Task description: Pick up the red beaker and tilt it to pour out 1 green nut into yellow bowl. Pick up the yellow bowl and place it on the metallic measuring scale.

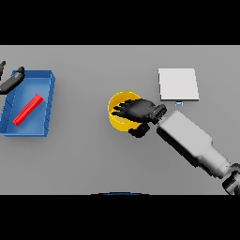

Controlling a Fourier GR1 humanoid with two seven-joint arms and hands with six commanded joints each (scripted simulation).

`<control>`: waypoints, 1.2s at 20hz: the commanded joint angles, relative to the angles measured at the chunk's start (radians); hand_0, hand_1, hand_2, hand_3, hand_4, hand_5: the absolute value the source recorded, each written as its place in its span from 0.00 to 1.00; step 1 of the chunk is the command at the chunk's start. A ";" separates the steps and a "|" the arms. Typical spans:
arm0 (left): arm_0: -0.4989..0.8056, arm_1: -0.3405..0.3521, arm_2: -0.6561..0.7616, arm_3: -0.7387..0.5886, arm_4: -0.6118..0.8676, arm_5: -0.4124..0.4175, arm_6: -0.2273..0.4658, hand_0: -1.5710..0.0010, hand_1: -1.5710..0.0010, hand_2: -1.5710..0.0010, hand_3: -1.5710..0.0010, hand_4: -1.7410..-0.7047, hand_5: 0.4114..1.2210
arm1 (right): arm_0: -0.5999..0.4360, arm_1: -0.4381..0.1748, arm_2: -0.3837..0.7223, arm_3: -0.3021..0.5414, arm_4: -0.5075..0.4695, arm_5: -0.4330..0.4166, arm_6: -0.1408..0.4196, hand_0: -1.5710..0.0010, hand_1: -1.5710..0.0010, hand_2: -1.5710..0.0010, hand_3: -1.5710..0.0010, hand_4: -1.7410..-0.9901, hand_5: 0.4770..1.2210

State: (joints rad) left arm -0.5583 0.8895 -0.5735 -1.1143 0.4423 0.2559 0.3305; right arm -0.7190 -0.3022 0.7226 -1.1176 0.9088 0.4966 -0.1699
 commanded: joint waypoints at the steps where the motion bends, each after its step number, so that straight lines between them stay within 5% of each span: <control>1: -0.001 0.002 -0.001 -0.001 -0.002 0.002 0.006 1.00 1.00 1.00 1.00 0.99 0.34 | 0.004 0.002 -0.003 -0.002 -0.006 0.011 0.006 1.00 0.99 0.99 0.97 0.54 0.45; 3: -0.004 -0.004 -0.001 0.011 -0.008 0.009 0.000 1.00 1.00 1.00 1.00 0.99 0.35 | -0.006 -0.004 -0.002 0.008 0.001 0.011 -0.006 0.82 0.85 0.89 0.89 0.47 0.53; 6: -0.009 0.004 0.009 0.017 0.002 -0.004 -0.005 1.00 1.00 1.00 1.00 0.99 0.35 | 0.006 -0.006 0.008 -0.008 0.010 0.009 0.009 0.42 0.45 0.56 0.71 0.31 0.76; 9: 0.007 0.007 0.004 -0.009 0.000 0.008 -0.010 1.00 1.00 1.00 1.00 0.98 0.35 | 0.006 -0.016 0.008 -0.011 -0.004 0.007 -0.023 0.21 0.23 0.29 0.47 0.17 0.88; 14: -0.006 0.006 0.002 0.006 -0.003 -0.006 -0.006 1.00 1.00 1.00 1.00 0.99 0.35 | 0.003 -0.020 0.016 -0.010 -0.004 -0.032 -0.033 0.07 0.07 0.19 0.22 0.06 0.96; 19: 0.002 0.009 0.005 -0.010 0.006 -0.005 -0.005 1.00 1.00 1.00 1.00 0.99 0.35 | -0.001 -0.040 -0.017 -0.025 -0.032 -0.024 -0.031 0.02 0.02 0.16 0.16 0.02 0.99; 24: 0.001 0.010 -0.002 -0.008 -0.002 -0.003 0.009 1.00 1.00 1.00 1.00 0.98 0.35 | 0.005 -0.091 -0.081 -0.150 -0.087 0.050 0.013 0.01 0.01 0.10 0.20 0.01 1.00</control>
State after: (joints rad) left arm -0.5577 0.8990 -0.5757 -1.1223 0.4403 0.2523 0.3400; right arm -0.7154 -0.3940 0.6410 -1.2681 0.8227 0.5464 -0.1558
